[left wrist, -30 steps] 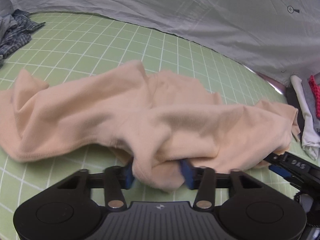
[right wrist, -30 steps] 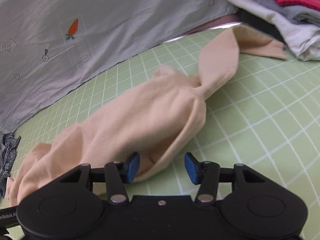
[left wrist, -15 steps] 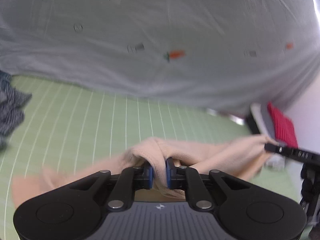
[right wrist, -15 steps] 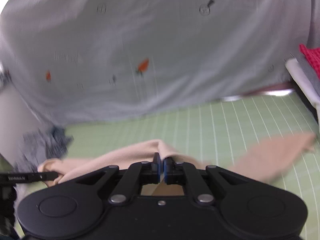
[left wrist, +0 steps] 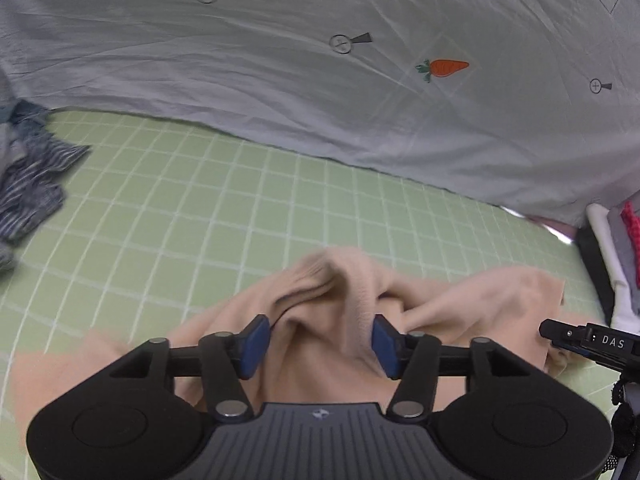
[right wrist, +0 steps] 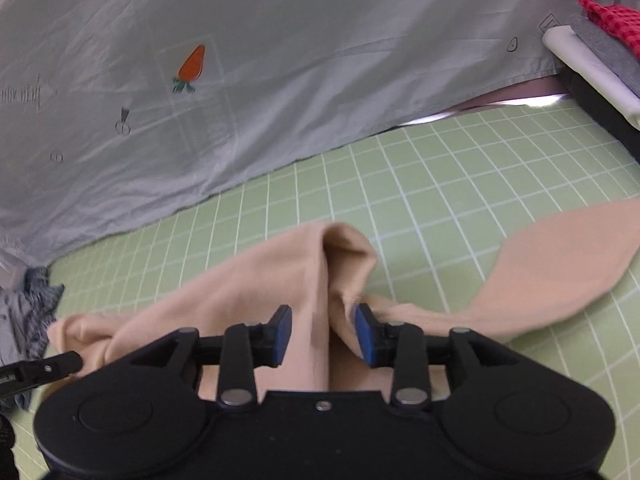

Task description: Fold clothes

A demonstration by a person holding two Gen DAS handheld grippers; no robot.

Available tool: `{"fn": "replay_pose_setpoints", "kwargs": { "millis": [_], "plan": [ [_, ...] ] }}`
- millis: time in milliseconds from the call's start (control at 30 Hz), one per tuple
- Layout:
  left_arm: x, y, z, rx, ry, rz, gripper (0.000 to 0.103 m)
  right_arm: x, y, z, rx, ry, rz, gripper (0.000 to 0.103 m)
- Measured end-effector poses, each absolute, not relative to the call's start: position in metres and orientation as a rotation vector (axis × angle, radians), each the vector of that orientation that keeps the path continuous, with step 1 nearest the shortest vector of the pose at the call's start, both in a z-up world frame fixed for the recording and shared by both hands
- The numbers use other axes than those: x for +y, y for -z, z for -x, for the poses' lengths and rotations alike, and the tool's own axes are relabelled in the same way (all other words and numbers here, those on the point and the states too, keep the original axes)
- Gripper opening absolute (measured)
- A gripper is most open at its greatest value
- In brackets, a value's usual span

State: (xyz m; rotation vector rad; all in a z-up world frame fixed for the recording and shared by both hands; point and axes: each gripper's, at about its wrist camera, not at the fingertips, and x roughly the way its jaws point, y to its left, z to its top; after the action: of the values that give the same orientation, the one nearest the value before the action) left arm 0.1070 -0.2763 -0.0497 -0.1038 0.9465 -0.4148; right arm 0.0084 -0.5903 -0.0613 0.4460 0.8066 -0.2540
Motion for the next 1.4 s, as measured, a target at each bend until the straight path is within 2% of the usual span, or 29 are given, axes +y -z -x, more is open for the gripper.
{"fn": "replay_pose_setpoints", "kwargs": {
  "millis": [67, 200, 567, 600, 667, 733, 767, 800, 1200, 1400],
  "plan": [
    [-0.269, 0.05, -0.096, 0.942, 0.39, 0.109, 0.064, -0.58, 0.065, -0.002, 0.818, 0.258, -0.434, 0.039],
    [-0.259, 0.058, -0.08, 0.965, 0.361, 0.081, 0.066, -0.567, 0.068, 0.01, 0.837, 0.266, -0.405, 0.058],
    [-0.262, 0.09, -0.079, 1.003, 0.281, 0.003, 0.067, -0.551, 0.078, 0.039, 0.915, 0.144, -0.492, 0.058],
    [-0.264, 0.092, -0.082, 1.003, 0.271, -0.003, 0.067, -0.55, 0.08, 0.039, 0.926, 0.137, -0.498, 0.057],
    [-0.264, 0.095, -0.088, 1.007, 0.258, 0.019, 0.065, -0.551, 0.084, 0.039, 0.943, 0.122, -0.511, 0.046],
    [-0.261, 0.096, -0.093, 1.03, 0.255, 0.072, 0.039, -0.552, 0.088, 0.041, 0.956, 0.088, -0.52, 0.012],
    [-0.26, 0.095, -0.094, 1.043, 0.256, 0.093, 0.003, -0.552, 0.088, 0.043, 0.953, 0.074, -0.521, 0.008],
    [-0.258, 0.094, -0.095, 1.055, 0.257, 0.114, 0.005, -0.553, 0.087, 0.046, 0.941, 0.063, -0.519, 0.003],
    [-0.198, 0.012, -0.002, 0.921, 0.381, 0.404, 0.004, -0.588, 0.027, 0.146, 0.706, 0.098, -0.61, 0.003],
    [-0.168, 0.044, 0.064, 1.045, 0.285, 0.36, 0.004, -0.598, 0.03, 0.2, 0.78, 0.143, -0.597, 0.003]
  ]
}}
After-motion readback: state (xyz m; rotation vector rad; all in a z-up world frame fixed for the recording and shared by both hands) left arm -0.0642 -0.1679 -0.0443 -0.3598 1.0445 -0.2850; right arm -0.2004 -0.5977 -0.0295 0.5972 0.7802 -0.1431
